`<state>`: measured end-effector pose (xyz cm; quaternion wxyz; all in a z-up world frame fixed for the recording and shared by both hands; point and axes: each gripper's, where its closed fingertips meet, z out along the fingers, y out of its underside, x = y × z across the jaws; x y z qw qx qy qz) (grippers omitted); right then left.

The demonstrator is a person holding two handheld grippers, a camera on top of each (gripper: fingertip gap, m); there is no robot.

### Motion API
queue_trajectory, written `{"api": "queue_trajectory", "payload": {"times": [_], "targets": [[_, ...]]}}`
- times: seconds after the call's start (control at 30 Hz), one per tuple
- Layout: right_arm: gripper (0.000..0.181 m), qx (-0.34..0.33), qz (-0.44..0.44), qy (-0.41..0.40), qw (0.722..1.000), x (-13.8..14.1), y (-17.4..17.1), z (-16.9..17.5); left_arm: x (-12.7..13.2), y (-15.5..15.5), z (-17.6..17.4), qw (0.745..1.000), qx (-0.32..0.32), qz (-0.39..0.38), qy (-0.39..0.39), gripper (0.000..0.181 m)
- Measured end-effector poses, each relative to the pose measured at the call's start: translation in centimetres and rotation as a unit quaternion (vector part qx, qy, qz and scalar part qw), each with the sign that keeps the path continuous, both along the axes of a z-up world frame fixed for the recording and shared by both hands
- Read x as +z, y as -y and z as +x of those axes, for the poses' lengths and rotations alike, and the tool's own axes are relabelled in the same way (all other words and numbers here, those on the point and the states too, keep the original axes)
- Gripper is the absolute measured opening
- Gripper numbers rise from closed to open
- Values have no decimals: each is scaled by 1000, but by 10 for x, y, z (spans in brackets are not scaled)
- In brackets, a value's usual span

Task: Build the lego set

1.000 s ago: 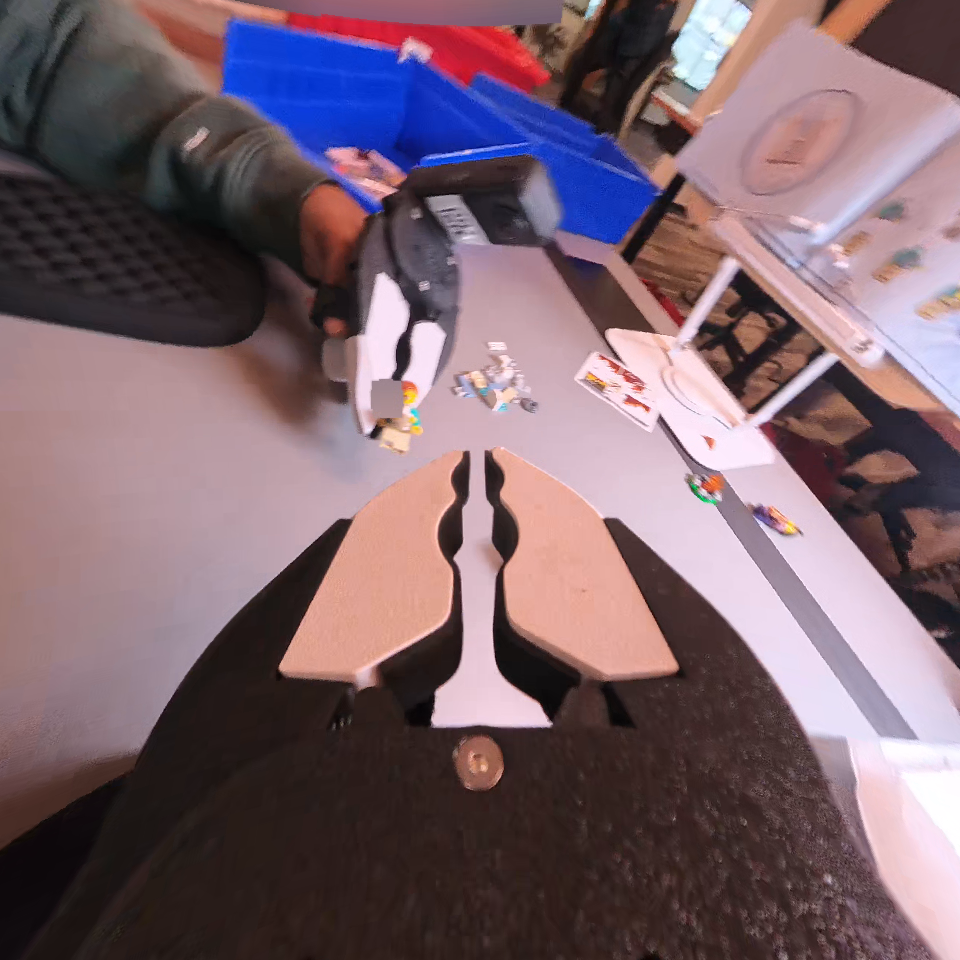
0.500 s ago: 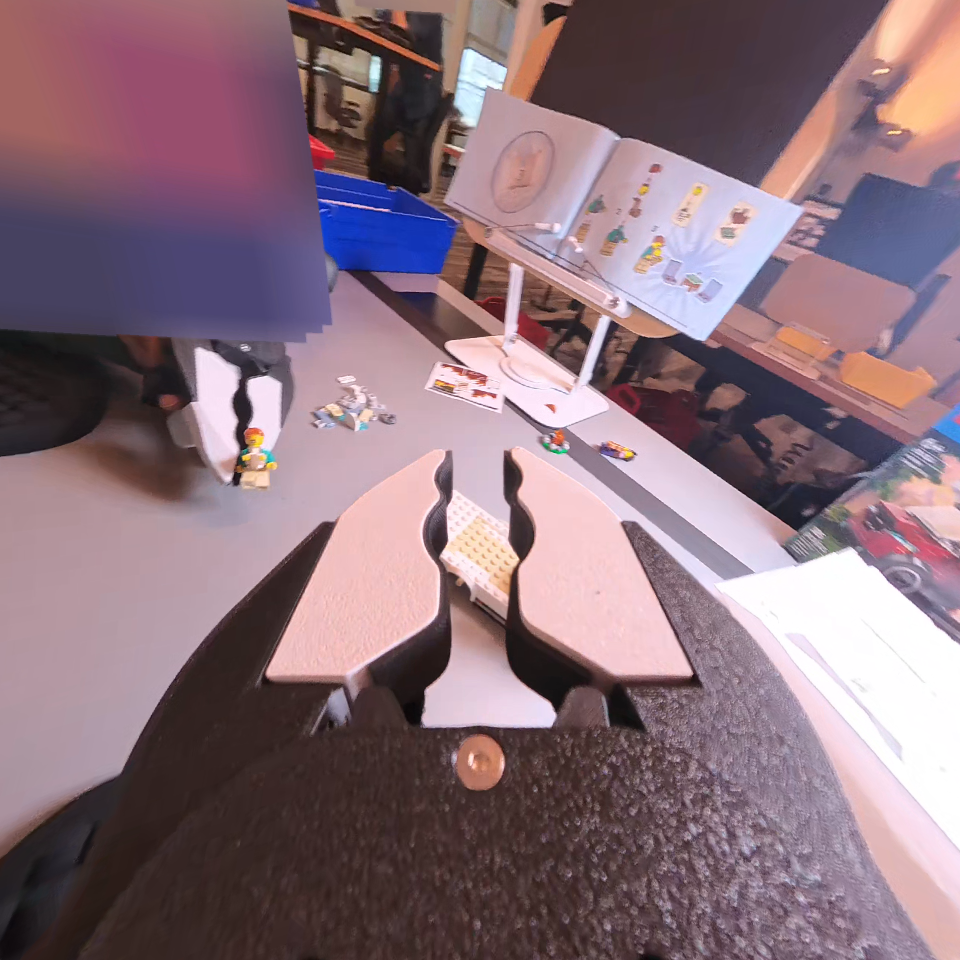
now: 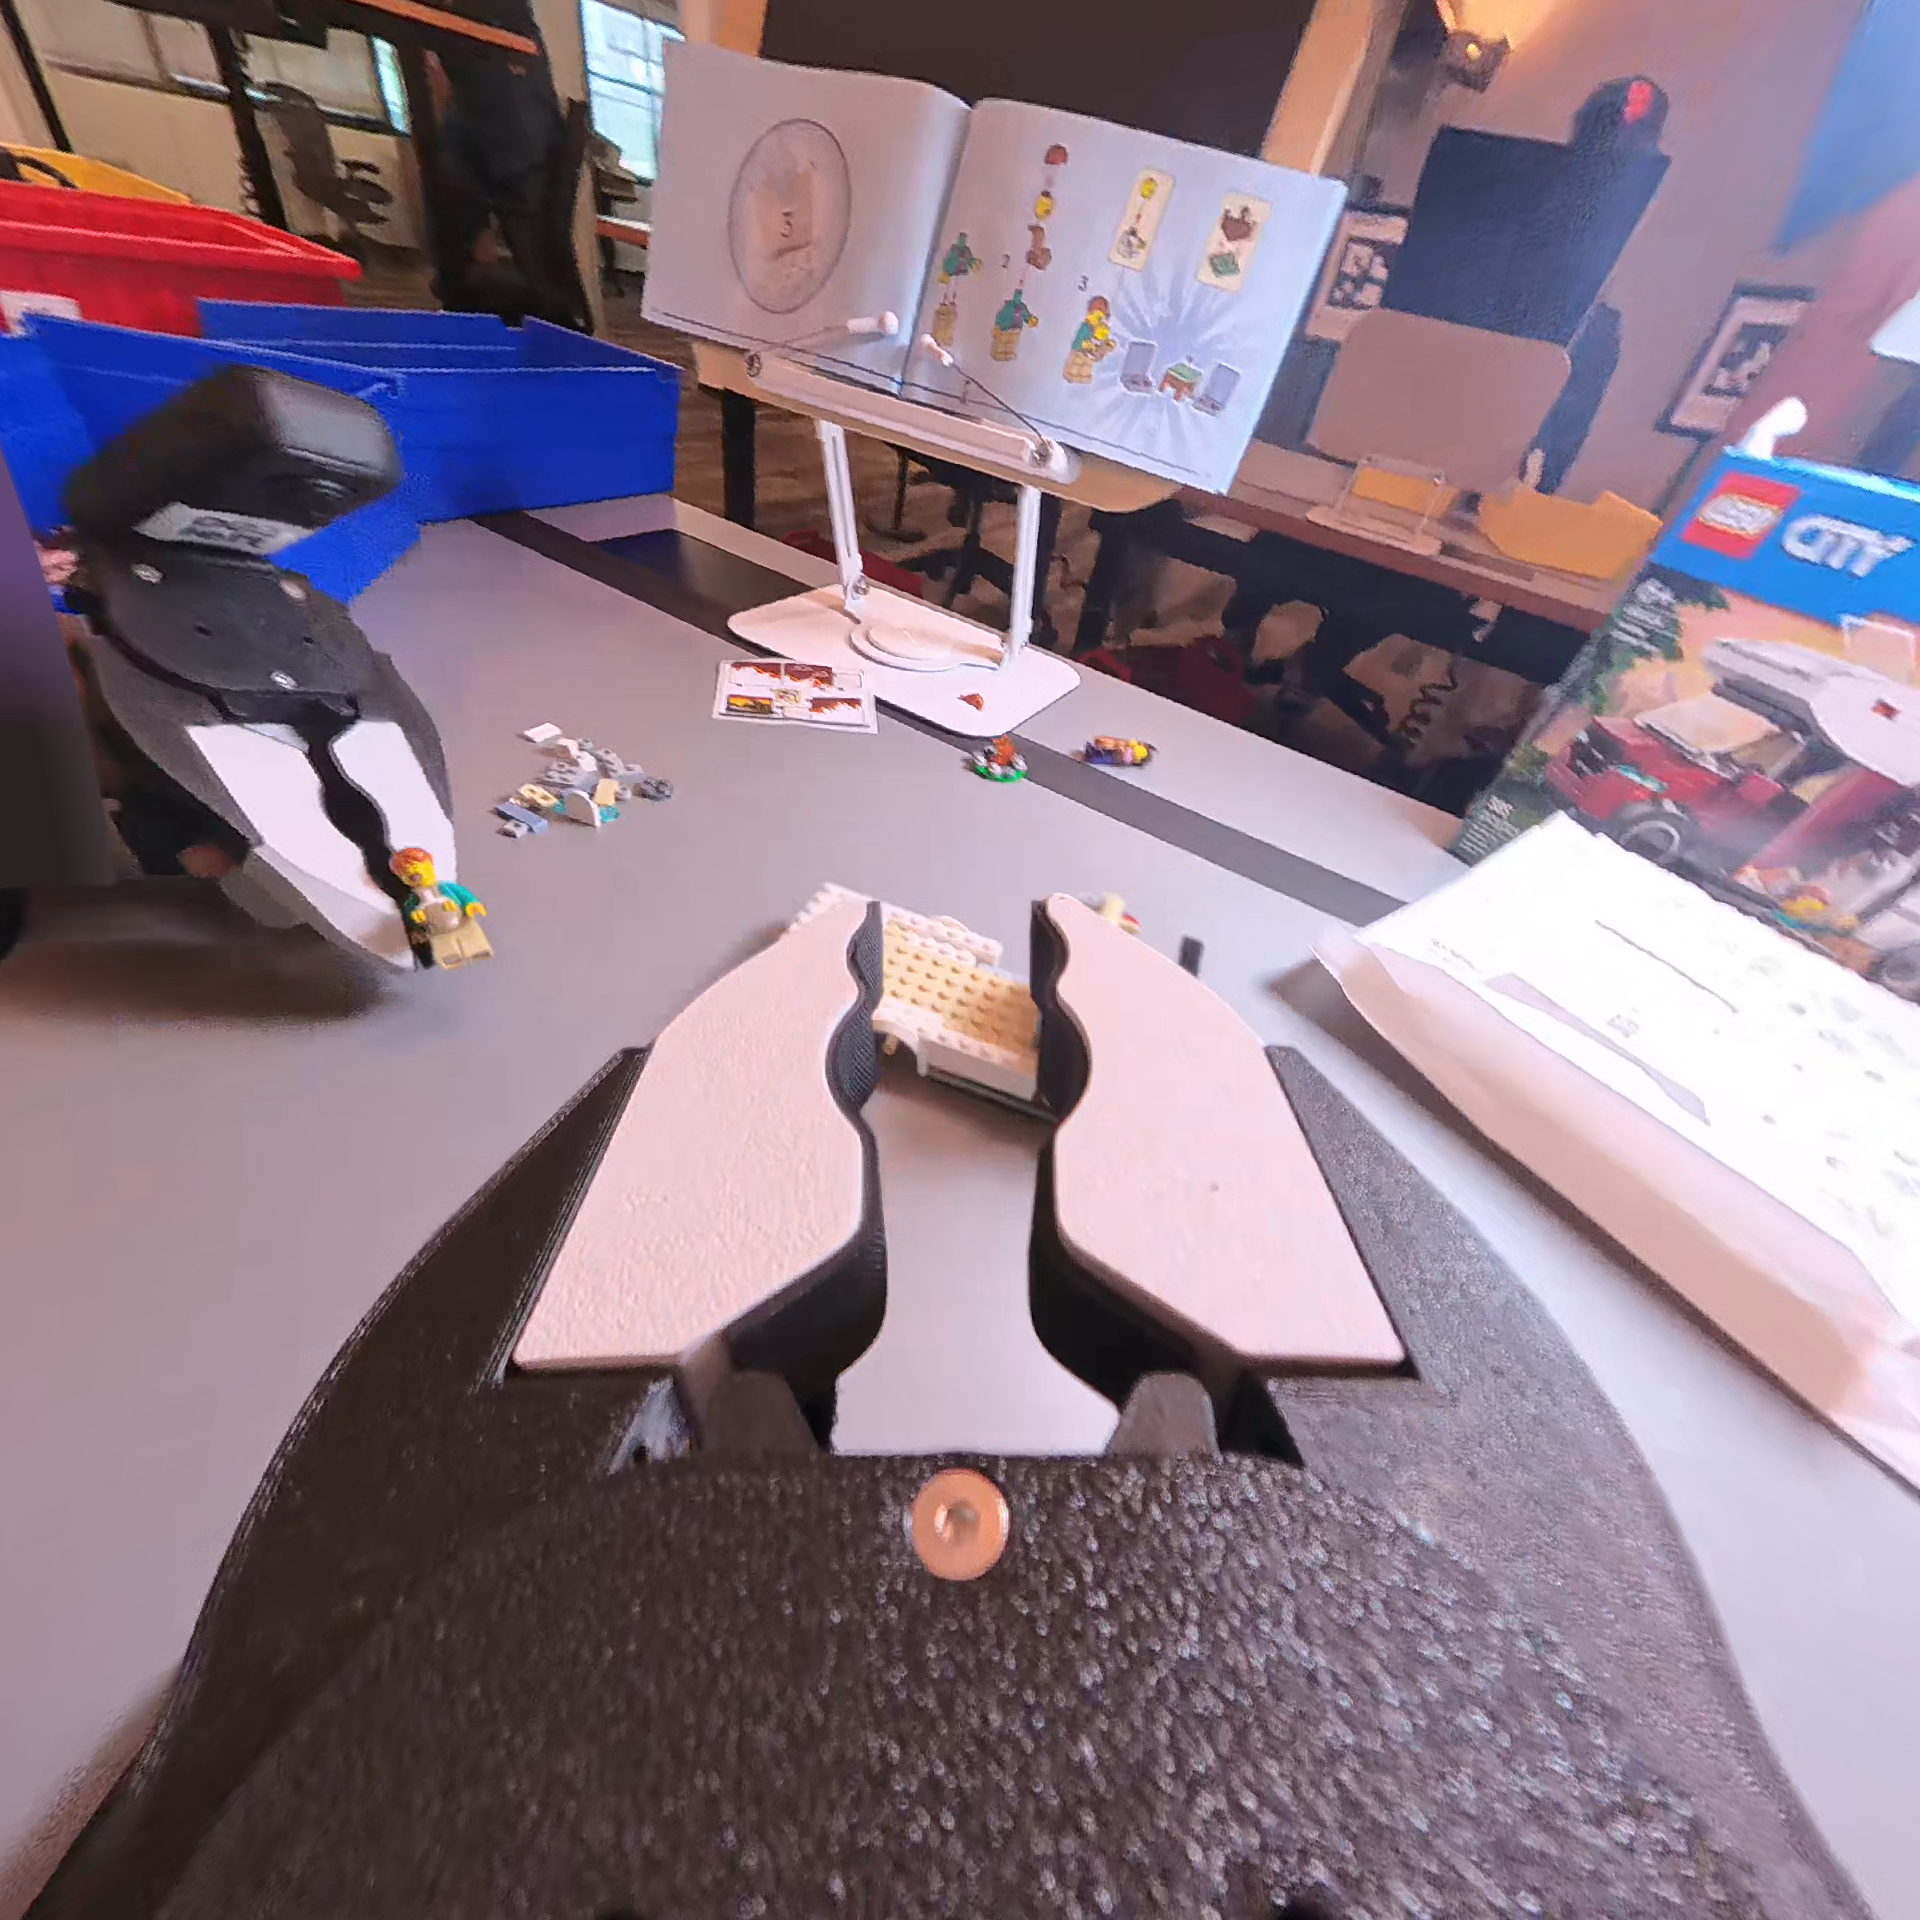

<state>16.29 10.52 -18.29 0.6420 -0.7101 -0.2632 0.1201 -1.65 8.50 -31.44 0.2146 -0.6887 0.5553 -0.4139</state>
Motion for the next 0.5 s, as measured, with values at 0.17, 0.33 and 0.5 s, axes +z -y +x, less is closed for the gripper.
{"api": "queue_trajectory", "payload": {"times": [0.17, 0.33, 0.5], "targets": [[28, -93, -50, -8, 994, -15, 26, 63, -7, -13, -3, 995, 13, 91, -26, 4], [28, -205, -134, -5, 969, -46, 73, 155, -13, -17, -5, 993, 12, 115, -39, 10], [28, -313, -202, 19, 928, -72, 140, 254, -14, -22, -8, 991, 16, 129, -42, 16]]}}
